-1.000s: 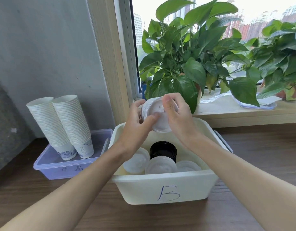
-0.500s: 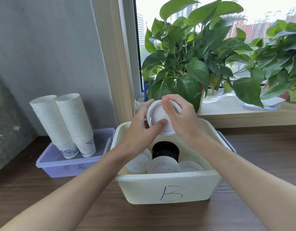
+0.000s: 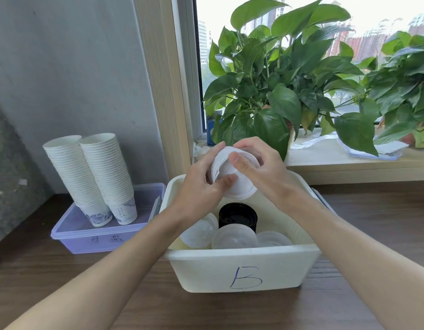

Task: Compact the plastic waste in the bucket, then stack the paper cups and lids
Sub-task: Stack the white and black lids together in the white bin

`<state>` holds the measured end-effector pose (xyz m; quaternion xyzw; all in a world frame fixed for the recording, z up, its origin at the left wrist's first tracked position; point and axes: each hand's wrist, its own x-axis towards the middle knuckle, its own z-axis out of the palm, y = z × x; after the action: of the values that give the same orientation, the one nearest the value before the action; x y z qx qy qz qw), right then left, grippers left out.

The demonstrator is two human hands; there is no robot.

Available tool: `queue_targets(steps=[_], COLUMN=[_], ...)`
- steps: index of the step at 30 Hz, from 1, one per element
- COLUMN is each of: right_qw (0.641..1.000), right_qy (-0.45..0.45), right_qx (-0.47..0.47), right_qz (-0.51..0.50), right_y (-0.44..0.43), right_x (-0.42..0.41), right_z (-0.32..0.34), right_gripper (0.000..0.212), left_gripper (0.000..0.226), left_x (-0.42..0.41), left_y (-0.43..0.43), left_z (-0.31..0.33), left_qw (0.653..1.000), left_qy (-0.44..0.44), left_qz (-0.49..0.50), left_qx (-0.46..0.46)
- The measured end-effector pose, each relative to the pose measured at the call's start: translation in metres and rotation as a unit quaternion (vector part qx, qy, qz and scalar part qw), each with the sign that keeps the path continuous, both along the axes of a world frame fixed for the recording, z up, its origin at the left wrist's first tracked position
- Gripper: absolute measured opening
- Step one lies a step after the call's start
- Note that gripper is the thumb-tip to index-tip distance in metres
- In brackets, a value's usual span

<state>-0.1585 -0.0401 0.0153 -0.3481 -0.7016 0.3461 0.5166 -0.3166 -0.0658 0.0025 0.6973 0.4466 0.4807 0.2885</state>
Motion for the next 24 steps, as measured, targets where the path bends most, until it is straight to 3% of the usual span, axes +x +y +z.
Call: queue_targets(steps=[4,8,11,17,24], right_qw=[0.999,0.996,0.998,1.0,0.999], right_qy=[0.025,0.08,0.065,0.022,0.004], right_qx=[0.022,0.007,-0.019,0.013,0.048], right_qz=[-0.007,-0.027,-0.003,-0.006,-0.022], right_y=[-0.0023,-0.0015,-0.0024,-0.0043,0.0005], right_x=[-0.0038,-0.0071,-0.0053,-0.0059,-0.0077], right_z=[0.0029,0.0025,0.0016,0.0018,-0.0006], right_gripper=[0.032,0.031,0.04,0.043,0.03], left_gripper=[0.073,0.073,0.062,0.036,0.043], left_x=[0.003,0.0062,0.0029,0.0007,0.0002], left_y=[-0.0008,0.0016,0.0015,-0.0024,-0.0007], left_z=[-0.0018,-0.0024,-0.0007,0.0035,0.002], left_qw=[1.0,0.998,0.998,0.999,0.998], left_qy=[0.019,-0.058,-0.055,-0.038,-0.052], left_qz=[-0.015,0.011,0.006,-0.03,-0.019], left_qx=[-0.005,-0.028,-0.005,0.016,0.021])
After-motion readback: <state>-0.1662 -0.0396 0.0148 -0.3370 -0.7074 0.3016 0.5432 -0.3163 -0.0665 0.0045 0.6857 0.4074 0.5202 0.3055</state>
